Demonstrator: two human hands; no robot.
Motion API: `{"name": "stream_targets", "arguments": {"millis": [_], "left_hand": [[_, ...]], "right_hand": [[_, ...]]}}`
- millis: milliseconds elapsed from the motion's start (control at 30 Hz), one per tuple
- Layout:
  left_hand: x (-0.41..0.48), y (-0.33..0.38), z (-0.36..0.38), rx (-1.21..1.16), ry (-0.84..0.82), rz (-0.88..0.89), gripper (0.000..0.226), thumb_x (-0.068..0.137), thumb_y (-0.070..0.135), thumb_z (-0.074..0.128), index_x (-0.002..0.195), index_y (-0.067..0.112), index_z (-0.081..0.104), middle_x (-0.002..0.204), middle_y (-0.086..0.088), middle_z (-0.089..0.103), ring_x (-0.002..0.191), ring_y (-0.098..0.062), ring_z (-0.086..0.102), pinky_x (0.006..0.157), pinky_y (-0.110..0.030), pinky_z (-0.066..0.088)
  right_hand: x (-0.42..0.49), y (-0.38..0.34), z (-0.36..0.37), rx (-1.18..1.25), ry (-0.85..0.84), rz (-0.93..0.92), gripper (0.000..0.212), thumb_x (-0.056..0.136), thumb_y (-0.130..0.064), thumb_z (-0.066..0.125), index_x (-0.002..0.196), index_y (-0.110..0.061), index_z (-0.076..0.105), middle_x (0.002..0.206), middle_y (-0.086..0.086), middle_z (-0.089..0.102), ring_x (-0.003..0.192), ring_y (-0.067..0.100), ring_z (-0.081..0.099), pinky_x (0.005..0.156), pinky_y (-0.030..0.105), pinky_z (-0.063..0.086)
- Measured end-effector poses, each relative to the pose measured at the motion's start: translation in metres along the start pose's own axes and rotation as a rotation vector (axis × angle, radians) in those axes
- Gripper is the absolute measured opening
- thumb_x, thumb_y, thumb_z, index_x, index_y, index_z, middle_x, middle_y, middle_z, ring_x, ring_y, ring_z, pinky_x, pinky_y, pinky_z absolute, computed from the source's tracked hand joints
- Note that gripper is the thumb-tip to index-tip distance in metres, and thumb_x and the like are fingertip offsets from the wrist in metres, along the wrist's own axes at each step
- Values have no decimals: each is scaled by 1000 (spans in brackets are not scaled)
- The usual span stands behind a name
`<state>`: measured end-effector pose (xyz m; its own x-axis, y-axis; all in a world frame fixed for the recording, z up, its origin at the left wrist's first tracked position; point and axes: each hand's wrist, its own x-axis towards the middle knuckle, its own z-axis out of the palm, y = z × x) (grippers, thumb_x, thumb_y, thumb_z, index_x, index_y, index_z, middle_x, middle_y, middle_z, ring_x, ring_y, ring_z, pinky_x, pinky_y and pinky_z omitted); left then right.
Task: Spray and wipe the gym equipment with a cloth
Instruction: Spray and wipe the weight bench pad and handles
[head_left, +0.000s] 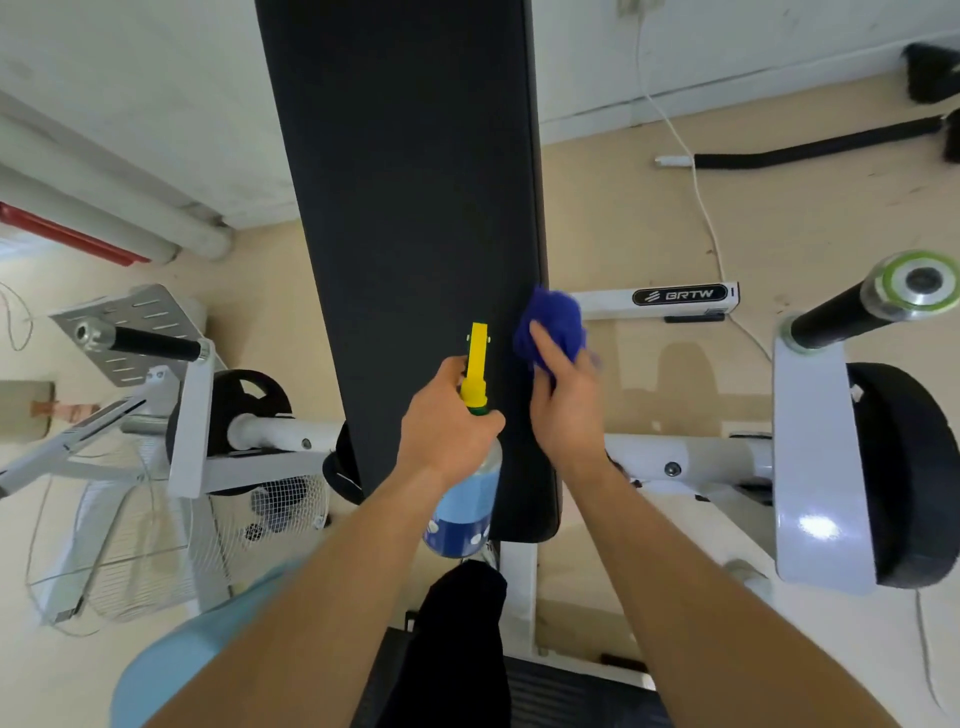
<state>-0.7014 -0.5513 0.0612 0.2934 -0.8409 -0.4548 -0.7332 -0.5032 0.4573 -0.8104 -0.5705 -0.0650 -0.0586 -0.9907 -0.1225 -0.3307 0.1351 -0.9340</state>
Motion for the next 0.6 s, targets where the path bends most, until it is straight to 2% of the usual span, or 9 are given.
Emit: {"name": "stream_targets", "arguments": {"millis": [100, 233, 300, 400, 467, 533, 600], "left_hand": [[-4, -11, 4, 14, -13, -22, 36, 87, 18, 74, 116, 25, 54, 78, 12, 54, 70, -8, 55, 64, -20, 40], [-12, -17, 7, 60, -51, -22, 36, 85, 17, 72, 113, 30, 53, 76, 13, 55, 68, -4, 54, 62, -19, 37], [-17, -19, 13, 97, -81, -29, 36, 84, 18, 70, 113, 31, 52, 77, 13, 55, 69, -5, 54, 64, -23, 38], [-27, -23, 30, 111, -159, -58, 34, 84, 17, 69, 110, 31, 52, 79, 10, 56, 71, -9, 54, 71, -30, 42], [-35, -27, 45, 103, -224, -85, 34, 84, 17, 70, 108, 32, 51, 82, 11, 58, 77, -12, 58, 75, -32, 46], [-43, -32, 60, 114, -294, -111, 36, 84, 19, 73, 108, 32, 51, 89, 9, 61, 85, -18, 62, 79, -36, 52], [-50, -36, 72, 149, -352, -135, 35, 84, 21, 75, 108, 30, 51, 95, 5, 63, 90, -22, 64, 84, -41, 55]], "right_hand": [[8, -13, 15, -30, 22, 16, 48, 98, -7, 50, 143, -26, 52, 132, 12, 53, 103, 23, 59, 93, 30, 49], [-65, 30, 15, -136, -70, 34, 52, 90, -1, 56, 137, -26, 59, 137, 13, 55, 107, 30, 62, 87, 33, 50], [-105, 53, 6, -114, -184, 160, 52, 83, 4, 58, 128, -23, 65, 129, 11, 62, 105, 31, 64, 85, 32, 51], [-142, 70, -16, -32, -321, 459, 47, 84, 3, 58, 118, -29, 67, 111, 7, 70, 95, 25, 66, 78, 23, 47], [-144, 68, -36, -5, -247, 540, 47, 88, -2, 59, 125, -29, 64, 110, 5, 70, 89, 16, 66, 74, 20, 46], [-126, 54, -59, 101, -91, 597, 48, 91, 0, 58, 132, -24, 60, 108, 3, 67, 79, 2, 64, 64, 9, 45], [-102, 40, -79, 196, 48, 557, 48, 91, 4, 57, 132, -20, 61, 107, 2, 64, 77, -8, 62, 61, 6, 46]]}}
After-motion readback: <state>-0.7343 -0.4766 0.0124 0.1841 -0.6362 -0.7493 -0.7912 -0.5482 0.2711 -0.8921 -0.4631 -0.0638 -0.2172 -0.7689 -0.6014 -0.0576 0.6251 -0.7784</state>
